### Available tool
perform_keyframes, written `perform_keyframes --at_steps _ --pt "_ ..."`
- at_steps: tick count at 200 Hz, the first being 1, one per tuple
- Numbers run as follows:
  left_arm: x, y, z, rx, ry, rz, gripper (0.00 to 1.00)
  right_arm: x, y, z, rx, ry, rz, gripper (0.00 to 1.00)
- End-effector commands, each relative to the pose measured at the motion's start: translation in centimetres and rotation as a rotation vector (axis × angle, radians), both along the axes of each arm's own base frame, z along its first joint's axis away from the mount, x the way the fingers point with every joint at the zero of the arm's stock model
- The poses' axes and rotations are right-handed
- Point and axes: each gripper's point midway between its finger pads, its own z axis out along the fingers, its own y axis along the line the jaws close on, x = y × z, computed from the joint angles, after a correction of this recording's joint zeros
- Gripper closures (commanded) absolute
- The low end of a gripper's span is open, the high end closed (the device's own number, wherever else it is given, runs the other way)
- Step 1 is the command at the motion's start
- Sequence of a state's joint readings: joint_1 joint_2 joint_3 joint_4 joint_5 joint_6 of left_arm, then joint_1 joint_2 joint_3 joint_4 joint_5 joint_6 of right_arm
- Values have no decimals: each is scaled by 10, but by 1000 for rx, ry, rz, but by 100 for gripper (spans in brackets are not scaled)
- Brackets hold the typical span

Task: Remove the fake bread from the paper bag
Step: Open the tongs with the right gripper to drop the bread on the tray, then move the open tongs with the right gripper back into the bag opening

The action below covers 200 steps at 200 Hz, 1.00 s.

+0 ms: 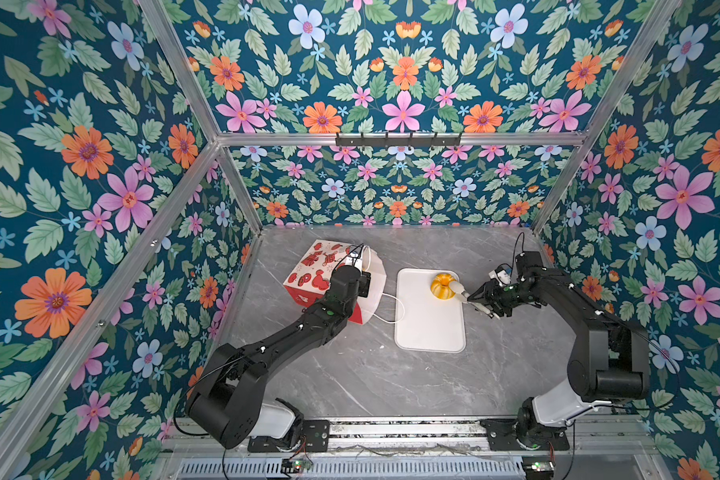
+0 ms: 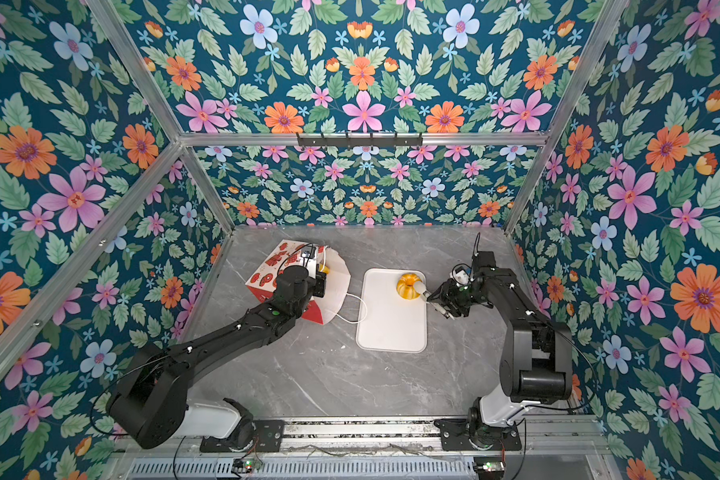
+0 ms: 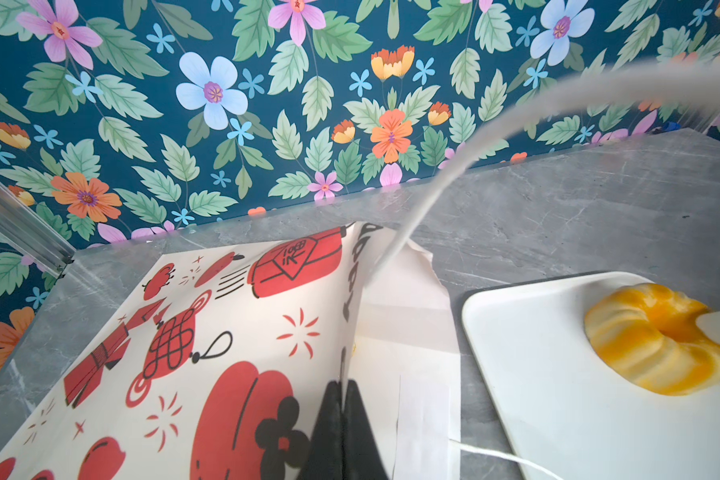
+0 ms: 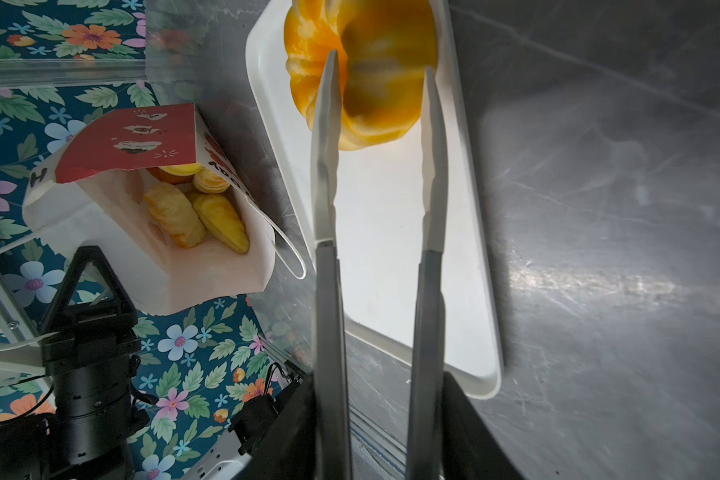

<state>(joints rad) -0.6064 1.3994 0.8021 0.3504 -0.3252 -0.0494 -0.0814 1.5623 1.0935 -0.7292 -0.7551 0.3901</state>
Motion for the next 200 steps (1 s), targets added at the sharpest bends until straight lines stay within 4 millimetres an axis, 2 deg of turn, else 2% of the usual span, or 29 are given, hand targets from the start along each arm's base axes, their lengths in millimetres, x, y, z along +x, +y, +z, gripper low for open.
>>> perform_keyframes --at_steps 1,53,70,83,91,104,119,132,153,166,200 --pt "3 -5 10 -37 -27 -13 100 1 -2 10 -5 -36 -13 56" --pt "5 -8 15 -37 -25 -22 100 -11 -10 33 -79 -93 -17 56" --pt "5 -8 17 -36 -24 -24 100 -15 -15 49 -134 -149 -9 57" --pt "6 -9 19 -32 -24 -26 100 -19 -8 65 -170 -209 41 57" --pt "6 -9 18 -23 -20 -25 100 -22 0 73 -208 -245 92 57" --pt "7 -9 18 -13 -17 -28 100 -29 27 82 -258 -316 221 58" --pt "6 -9 17 -8 -15 -30 100 -36 68 88 -277 -412 375 59" --pt "5 -10 18 -9 -12 -37 100 -41 98 87 -302 -493 490 59" --pt "3 -12 24 -28 -17 -54 100 -44 136 77 -393 -633 654 60" --pt "2 -14 26 -39 -16 -62 100 -41 152 72 -435 -698 705 60" --pt "-2 -15 29 -57 -10 -76 100 -20 173 68 -483 -865 718 59"
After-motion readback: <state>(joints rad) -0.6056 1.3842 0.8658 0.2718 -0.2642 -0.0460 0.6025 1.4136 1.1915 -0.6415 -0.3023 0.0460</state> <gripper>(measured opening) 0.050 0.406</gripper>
